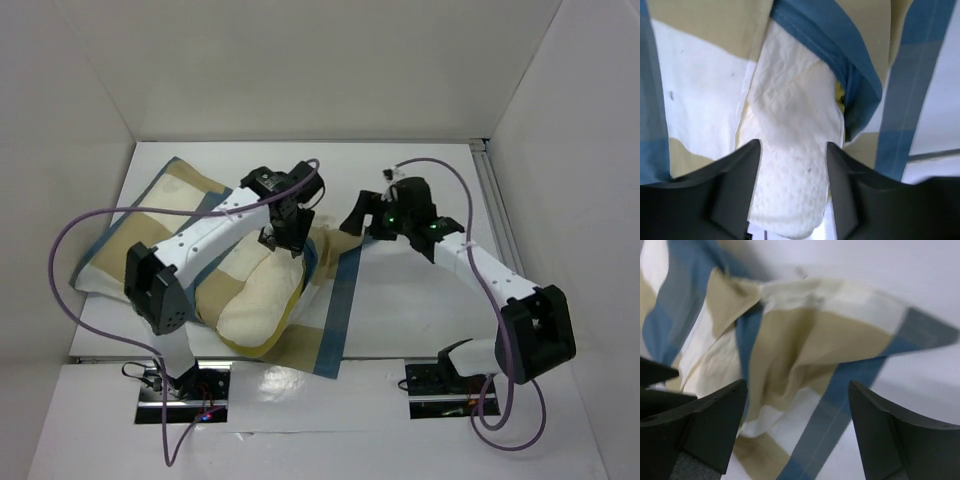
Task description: Put the pillow into the pillowcase
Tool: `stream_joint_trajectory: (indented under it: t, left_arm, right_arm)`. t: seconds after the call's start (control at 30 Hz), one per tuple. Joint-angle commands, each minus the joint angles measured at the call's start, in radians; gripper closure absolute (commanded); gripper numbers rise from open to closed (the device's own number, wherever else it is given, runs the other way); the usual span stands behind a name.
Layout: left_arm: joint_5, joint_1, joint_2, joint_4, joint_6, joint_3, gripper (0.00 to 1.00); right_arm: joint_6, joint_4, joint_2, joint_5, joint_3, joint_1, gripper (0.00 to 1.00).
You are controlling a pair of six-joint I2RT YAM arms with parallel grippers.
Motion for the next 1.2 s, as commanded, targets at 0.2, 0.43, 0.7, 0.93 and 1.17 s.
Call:
stream_joint_trajectory:
  t: [0.2,0.43,0.7,0.93,1.17]
  left_arm:
    - [-0.083,0.155,-0.216,-0.029,-0.184,-0.041,0.30]
    - [0.014,0.289,-0.376,0.098,-0.158,-0.104,0.30]
    - [0.095,0.289,-0.385,0.118,-0.093,-0.219,0.26]
    - [0.158,0.090,-0.403,0.253,-0.024,-0.328,0.00]
    - [0.001,-0.071,-0.233,0.282,-0.072,-0.245,0.00]
  right_arm:
    - [0.096,0.205,0.128,-0.207,-0.021,0.338,0.01]
    - [0.176,0.258,0.274,-0.155,0.047,0.495,0.02]
    - [0.139,0.164,0.349,0.031,0.144,0.389,1.00]
    - [0.047,0.126,0.447,-0.040,0.329,0.218,1.00]
    - [0.050,0.135,0.355,-0.107,0.285,0.133,0.02]
